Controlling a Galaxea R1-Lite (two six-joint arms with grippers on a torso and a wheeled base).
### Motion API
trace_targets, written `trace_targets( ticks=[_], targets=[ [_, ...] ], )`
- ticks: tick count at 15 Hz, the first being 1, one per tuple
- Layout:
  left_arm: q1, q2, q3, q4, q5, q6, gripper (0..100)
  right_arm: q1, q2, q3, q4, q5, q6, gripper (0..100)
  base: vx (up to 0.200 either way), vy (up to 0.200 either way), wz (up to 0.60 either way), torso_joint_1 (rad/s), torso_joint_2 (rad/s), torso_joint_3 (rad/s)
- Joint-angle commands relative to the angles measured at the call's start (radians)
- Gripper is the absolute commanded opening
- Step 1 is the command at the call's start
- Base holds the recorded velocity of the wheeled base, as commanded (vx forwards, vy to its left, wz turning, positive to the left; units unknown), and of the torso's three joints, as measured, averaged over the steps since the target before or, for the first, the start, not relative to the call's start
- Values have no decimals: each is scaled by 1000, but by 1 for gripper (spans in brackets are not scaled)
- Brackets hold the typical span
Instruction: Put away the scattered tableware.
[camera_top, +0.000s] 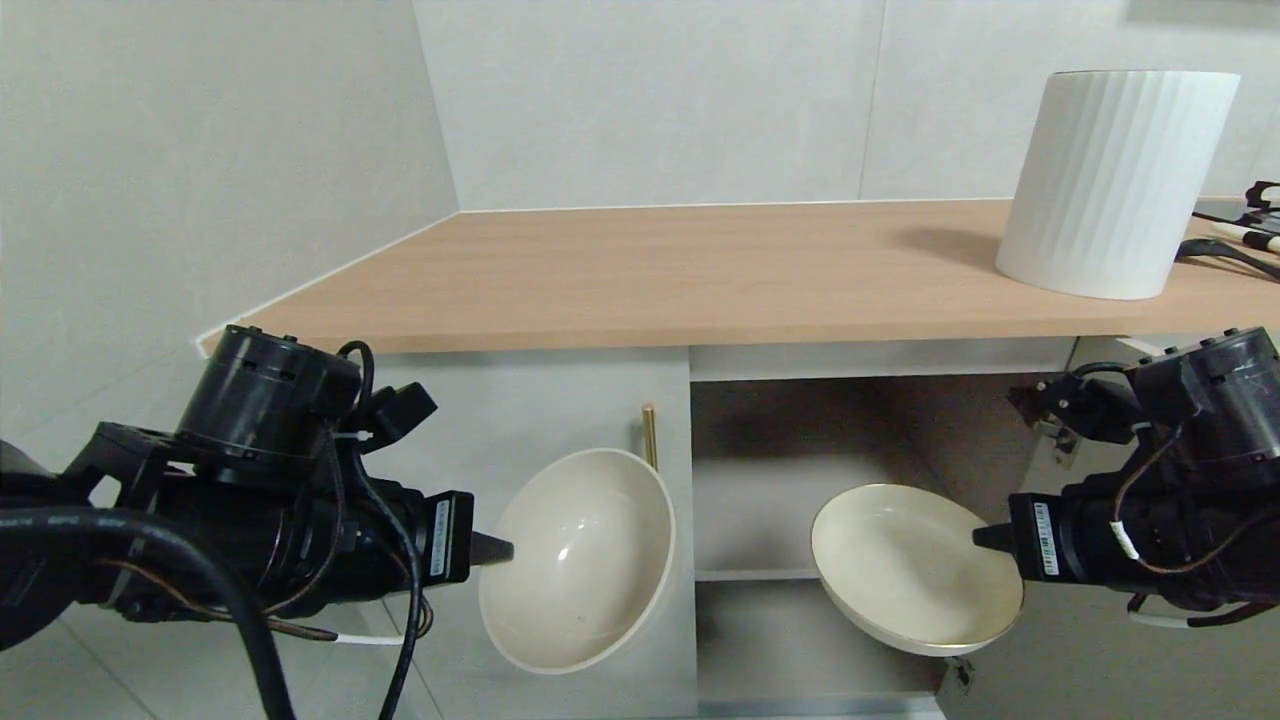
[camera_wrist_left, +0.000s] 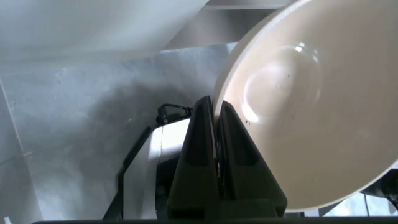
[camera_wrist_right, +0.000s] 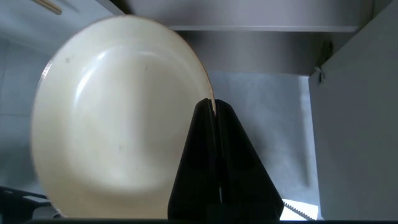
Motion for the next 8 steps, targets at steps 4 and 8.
trace_targets(
  ticks=[4,8],
  targets=[
    [0,1,0,0,-1,0,0,4,12,-2,0,0,-3,0,0,0,0,-9,20,8],
    [0,8,0,0,-1,0,0,69,145,0,-26,-155,5,0,0,0,0,0,0,0]
  ],
)
